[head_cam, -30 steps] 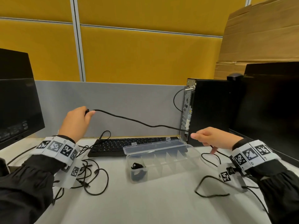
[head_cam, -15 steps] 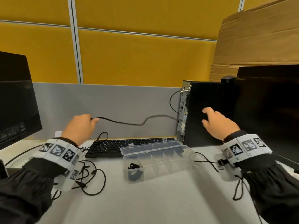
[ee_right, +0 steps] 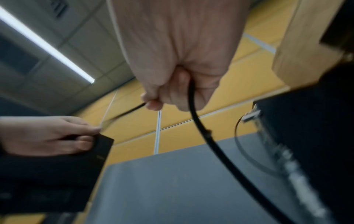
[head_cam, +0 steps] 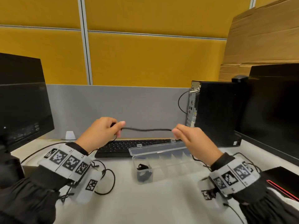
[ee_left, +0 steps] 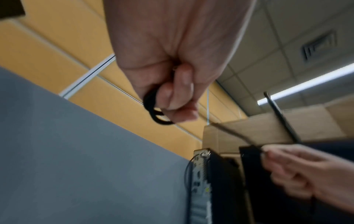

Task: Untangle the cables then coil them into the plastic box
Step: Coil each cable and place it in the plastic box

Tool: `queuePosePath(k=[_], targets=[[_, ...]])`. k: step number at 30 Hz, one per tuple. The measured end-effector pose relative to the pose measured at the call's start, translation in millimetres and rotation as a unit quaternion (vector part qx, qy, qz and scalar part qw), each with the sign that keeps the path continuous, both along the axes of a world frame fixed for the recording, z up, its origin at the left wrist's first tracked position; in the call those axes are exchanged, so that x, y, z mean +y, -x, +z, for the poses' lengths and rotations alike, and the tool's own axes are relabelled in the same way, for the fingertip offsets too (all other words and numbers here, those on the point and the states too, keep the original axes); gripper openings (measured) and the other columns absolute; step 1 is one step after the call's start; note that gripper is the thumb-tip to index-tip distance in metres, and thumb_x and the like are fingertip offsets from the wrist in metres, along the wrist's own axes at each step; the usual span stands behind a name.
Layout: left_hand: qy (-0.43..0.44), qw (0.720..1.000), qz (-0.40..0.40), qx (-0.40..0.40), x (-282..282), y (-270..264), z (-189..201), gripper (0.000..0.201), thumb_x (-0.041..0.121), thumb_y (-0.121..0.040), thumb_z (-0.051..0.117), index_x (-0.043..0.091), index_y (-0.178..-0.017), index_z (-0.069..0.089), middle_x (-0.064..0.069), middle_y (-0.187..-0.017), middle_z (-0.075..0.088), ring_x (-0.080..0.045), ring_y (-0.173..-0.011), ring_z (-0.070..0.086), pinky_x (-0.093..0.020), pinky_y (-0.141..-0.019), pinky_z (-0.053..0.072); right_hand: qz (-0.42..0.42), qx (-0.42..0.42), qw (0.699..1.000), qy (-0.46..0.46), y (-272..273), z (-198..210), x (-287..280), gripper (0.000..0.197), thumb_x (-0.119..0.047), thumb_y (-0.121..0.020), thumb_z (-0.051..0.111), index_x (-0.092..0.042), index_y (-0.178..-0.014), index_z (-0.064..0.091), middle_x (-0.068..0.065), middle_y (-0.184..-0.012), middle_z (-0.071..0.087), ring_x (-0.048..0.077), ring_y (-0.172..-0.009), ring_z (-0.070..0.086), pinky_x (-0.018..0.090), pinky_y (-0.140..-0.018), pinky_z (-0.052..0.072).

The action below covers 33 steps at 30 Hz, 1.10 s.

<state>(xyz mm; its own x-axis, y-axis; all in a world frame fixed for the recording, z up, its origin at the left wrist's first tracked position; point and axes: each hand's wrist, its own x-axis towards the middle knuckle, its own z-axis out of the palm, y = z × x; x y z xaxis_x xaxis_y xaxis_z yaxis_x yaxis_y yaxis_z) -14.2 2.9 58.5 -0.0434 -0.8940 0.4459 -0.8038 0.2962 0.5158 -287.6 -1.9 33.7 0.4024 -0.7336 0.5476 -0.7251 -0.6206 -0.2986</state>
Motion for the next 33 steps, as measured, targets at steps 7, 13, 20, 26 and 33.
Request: queuePosePath(k=[7,13,20,26,33], targets=[[-0.035,0.995,0.075,-0.049,-1.3,-55.7,-12.6,0.054,0.050,-0.090,0.045,0.004,-0.065,0.060,-0.006,-0.052,0.048,-0.017,-0.049,0.042,-0.027,-0.051,0.032,-0.211,0.184,0.960,-0.008,76.0,2.6,-16.6,0.023,-0.048,-0.095,0.023,-0.031,-0.086,0.035,-0.009,-0.065,0.047,0.004,-0.055,0.047,0.016,-0.047,0.028],[-0.155,0.983,-0.098,0.002,0.4,-8.7,-16.2,0.045,0.051,-0.083,0.056,0.012,-0.060,0.057,0.000,-0.053,0.049,-0.010,-0.045,0.037,-0.019,-0.049,0.030,-0.301,0.011,0.953,0.039,60.0,-3.5,-40.0,0.034,-0.041,-0.097,0.036,-0.017,-0.118,0.047,0.011,-0.101,0.062,0.026,-0.086,0.056,0.036,-0.068,0.044],[-0.113,0.933,-0.208,0.272,9.7,28.1,-4.0,0.039,0.029,-0.090,0.050,0.012,-0.055,0.053,-0.007,-0.047,0.047,-0.016,-0.042,0.028,-0.028,-0.057,0.027,0.008,-0.063,0.992,0.107,-26.2,-16.4,-2.4,0.033,-0.048,-0.095,0.026,-0.025,-0.092,0.049,-0.007,-0.082,0.052,0.012,-0.075,0.052,0.035,-0.070,0.045],[-0.150,0.783,-0.432,0.421,50.6,49.6,-4.7,0.019,0.032,-0.075,0.062,0.017,-0.073,0.074,-0.001,-0.058,0.065,-0.028,-0.064,0.048,-0.017,-0.066,0.044,0.036,-0.167,0.985,-0.017,-36.4,-3.4,-16.0,0.033,-0.043,-0.099,0.031,-0.021,-0.091,0.055,-0.001,-0.080,0.061,0.017,-0.075,0.056,0.047,-0.073,0.047],[0.049,0.926,-0.182,0.326,9.9,41.2,-31.0,0.024,0.015,-0.096,0.044,0.005,-0.112,0.059,-0.007,-0.114,0.067,-0.007,-0.101,0.064,-0.020,-0.090,0.048,0.143,0.136,0.962,-0.187,-59.1,-32.2,26.5,0.033,-0.037,-0.101,0.030,-0.013,-0.091,0.050,0.004,-0.090,0.060,0.020,-0.081,0.054,0.035,-0.079,0.040]])
